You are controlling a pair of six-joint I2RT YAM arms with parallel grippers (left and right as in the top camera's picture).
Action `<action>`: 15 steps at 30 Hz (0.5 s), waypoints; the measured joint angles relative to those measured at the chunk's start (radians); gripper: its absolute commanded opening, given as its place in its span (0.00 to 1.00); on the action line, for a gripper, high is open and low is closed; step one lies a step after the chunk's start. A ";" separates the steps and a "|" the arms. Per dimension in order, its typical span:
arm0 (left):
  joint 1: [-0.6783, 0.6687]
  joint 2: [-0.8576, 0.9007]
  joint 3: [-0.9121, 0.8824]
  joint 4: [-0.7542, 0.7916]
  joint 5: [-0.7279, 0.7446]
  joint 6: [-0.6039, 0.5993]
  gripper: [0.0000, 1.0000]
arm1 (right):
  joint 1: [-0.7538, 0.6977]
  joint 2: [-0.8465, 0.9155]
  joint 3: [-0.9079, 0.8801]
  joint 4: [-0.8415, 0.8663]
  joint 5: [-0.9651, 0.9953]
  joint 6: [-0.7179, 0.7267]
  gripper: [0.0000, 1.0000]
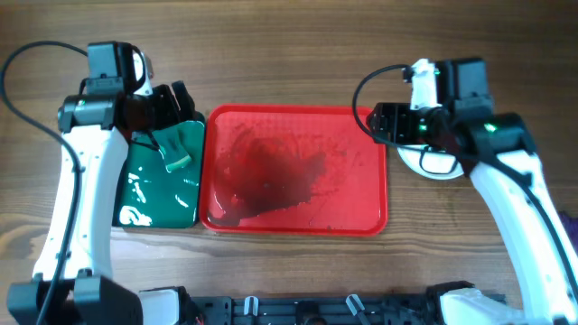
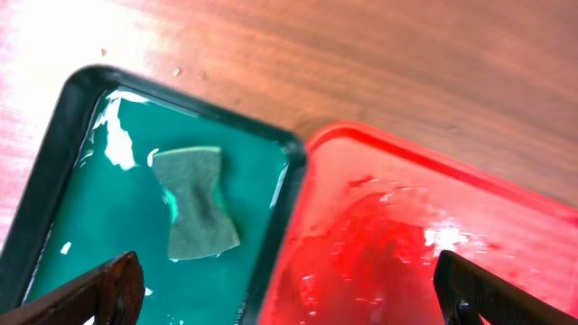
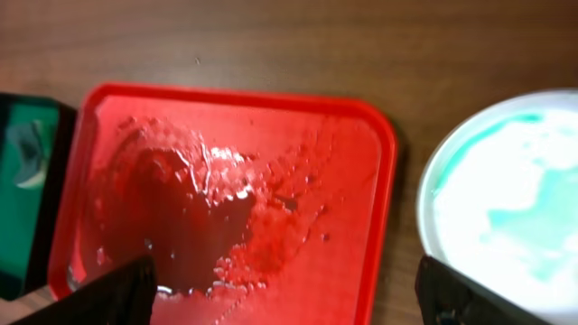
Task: Clean dirty plates on tray and stack at the side
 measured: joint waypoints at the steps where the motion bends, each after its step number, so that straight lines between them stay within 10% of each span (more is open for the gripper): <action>1: 0.000 -0.006 0.000 -0.002 0.010 0.000 1.00 | 0.000 -0.041 0.005 -0.011 0.016 -0.002 1.00; 15: 0.000 -0.001 0.000 -0.006 0.033 0.000 1.00 | 0.000 -0.463 0.024 -0.211 0.055 -0.015 1.00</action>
